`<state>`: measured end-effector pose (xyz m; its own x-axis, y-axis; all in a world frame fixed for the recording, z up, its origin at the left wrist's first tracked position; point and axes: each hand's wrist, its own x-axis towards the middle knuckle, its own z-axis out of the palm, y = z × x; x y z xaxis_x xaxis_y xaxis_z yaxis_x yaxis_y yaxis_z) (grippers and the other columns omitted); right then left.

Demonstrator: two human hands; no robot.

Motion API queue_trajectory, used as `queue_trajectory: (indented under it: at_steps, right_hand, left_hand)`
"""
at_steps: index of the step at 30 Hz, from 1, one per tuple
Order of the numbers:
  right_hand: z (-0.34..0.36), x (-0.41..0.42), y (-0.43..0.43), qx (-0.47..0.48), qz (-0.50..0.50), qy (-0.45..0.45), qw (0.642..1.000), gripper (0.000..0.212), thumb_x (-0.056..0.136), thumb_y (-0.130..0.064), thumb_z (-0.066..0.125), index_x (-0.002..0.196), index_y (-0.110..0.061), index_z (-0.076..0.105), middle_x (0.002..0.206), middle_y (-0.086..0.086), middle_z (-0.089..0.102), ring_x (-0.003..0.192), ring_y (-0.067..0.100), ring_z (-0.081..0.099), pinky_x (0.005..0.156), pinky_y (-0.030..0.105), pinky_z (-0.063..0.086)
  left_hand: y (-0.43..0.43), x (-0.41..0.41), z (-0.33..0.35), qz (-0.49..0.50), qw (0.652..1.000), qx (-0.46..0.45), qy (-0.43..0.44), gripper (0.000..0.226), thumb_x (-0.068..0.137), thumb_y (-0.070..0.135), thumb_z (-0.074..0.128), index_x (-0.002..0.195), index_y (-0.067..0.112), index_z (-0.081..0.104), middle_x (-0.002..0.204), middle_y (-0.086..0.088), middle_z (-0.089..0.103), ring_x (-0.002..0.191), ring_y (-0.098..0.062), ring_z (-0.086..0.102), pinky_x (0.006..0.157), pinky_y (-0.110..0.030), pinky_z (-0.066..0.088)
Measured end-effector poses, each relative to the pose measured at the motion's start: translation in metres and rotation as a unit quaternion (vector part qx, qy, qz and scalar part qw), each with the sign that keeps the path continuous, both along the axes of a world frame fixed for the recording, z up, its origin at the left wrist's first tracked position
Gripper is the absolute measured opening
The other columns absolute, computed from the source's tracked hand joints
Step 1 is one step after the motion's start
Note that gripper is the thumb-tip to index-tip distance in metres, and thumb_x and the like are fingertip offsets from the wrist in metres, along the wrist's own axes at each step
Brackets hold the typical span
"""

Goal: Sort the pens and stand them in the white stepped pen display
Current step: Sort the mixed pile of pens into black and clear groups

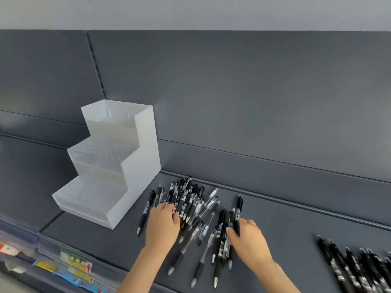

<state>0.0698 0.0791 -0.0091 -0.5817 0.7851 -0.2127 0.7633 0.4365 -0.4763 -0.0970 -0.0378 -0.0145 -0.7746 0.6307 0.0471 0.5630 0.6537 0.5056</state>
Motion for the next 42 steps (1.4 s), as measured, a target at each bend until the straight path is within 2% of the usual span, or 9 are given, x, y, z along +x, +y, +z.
queue_trajectory:
  at_steps: [6,9,13,17,21,30,33,37,42]
  right_hand:
    - [-0.003,-0.034,0.006,-0.018,-0.04,-0.03,0.999,0.024,0.096,-0.031,0.047,0.105,-0.009,0.049,0.109,0.009,0.047,0.07,0.017,0.049,0.063,0.02,0.04]
    - [-0.004,-0.044,0.01,-0.043,-0.068,-0.012,0.997,0.027,0.093,-0.024,0.049,0.073,-0.014,0.036,0.083,0.002,0.042,0.056,0.01,0.037,0.046,0.018,0.028]
    - [-0.009,-0.048,0.017,-0.094,-0.096,0.027,0.991,0.034,0.088,-0.016,0.054,0.065,-0.013,0.028,0.064,-0.001,0.034,0.054,0.013,0.028,0.045,0.021,0.023]
    - [-0.009,-0.044,0.02,-0.116,-0.116,0.069,0.984,0.031,0.089,-0.008,0.047,0.063,-0.012,0.03,0.061,0.0,0.035,0.053,0.014,0.028,0.046,0.023,0.023]
    - [-0.006,-0.039,0.026,-0.136,-0.124,0.119,0.976,0.032,0.09,-0.003,0.044,0.06,-0.01,0.035,0.055,0.001,0.038,0.049,0.014,0.03,0.044,0.02,0.025]
    - [0.021,-0.037,0.013,-0.41,-0.121,0.33,0.842,0.013,0.098,-0.008,0.043,0.105,0.001,0.049,0.069,0.013,0.068,0.049,0.018,0.055,0.042,0.023,0.036]
    - [0.029,-0.032,0.009,-0.465,-0.117,0.358,0.801,0.014,0.098,-0.008,0.042,0.102,0.002,0.052,0.075,0.017,0.069,0.052,0.019,0.058,0.044,0.024,0.039]
    - [0.035,-0.022,0.004,-0.528,-0.122,0.399,0.739,0.016,0.097,-0.007,0.043,0.097,0.0,0.057,0.07,0.013,0.064,0.054,0.018,0.056,0.044,0.025,0.043]
    - [0.037,-0.003,-0.002,-0.547,-0.134,0.435,0.703,0.017,0.094,-0.006,0.046,0.094,-0.001,0.062,0.065,0.008,0.056,0.053,0.017,0.053,0.044,0.025,0.045]
  left_hand:
    - [0.03,-0.02,0.009,-0.018,0.998,-0.063,-0.015,0.041,0.097,0.03,0.044,0.132,0.008,0.044,0.132,-0.007,0.047,0.124,-0.021,0.043,0.097,-0.03,0.041]
    - [0.044,-0.025,0.009,-0.026,0.995,-0.099,-0.017,0.035,0.094,0.033,0.05,0.12,0.009,0.05,0.126,-0.008,0.049,0.115,-0.022,0.05,0.089,-0.031,0.048]
    - [0.052,-0.031,0.011,-0.028,0.993,-0.108,-0.033,0.024,0.092,0.028,0.055,0.105,0.008,0.053,0.116,-0.008,0.052,0.098,-0.021,0.057,0.08,-0.029,0.05]
    - [0.054,-0.035,0.016,-0.03,0.993,-0.104,-0.041,0.027,0.091,0.016,0.053,0.069,0.013,0.037,0.077,-0.002,0.047,0.06,-0.012,0.042,0.056,-0.022,0.036]
    - [0.056,-0.037,0.017,-0.028,0.993,-0.098,-0.057,0.036,0.089,0.001,0.045,0.062,0.016,0.026,0.064,0.003,0.034,0.052,-0.009,0.031,0.046,-0.019,0.025]
    - [0.041,-0.036,0.025,-0.041,0.994,0.029,-0.094,0.015,0.095,0.007,0.04,0.082,0.011,0.047,0.071,0.001,0.049,0.054,-0.007,0.043,0.049,-0.014,0.035]
    - [0.03,-0.026,0.037,-0.038,0.947,0.147,-0.282,0.012,0.098,0.012,0.038,0.091,0.011,0.048,0.072,-0.006,0.058,0.051,-0.012,0.05,0.045,-0.015,0.043]
    - [0.019,-0.007,0.042,-0.054,0.824,0.222,-0.519,0.01,0.099,0.02,0.042,0.105,0.017,0.049,0.059,-0.005,0.053,0.046,-0.017,0.046,0.044,-0.027,0.041]
    - [0.02,0.015,0.038,-0.09,0.738,0.265,-0.614,0.008,0.097,0.008,0.044,0.1,0.006,0.051,0.062,-0.007,0.049,0.048,-0.014,0.04,0.044,-0.024,0.035]
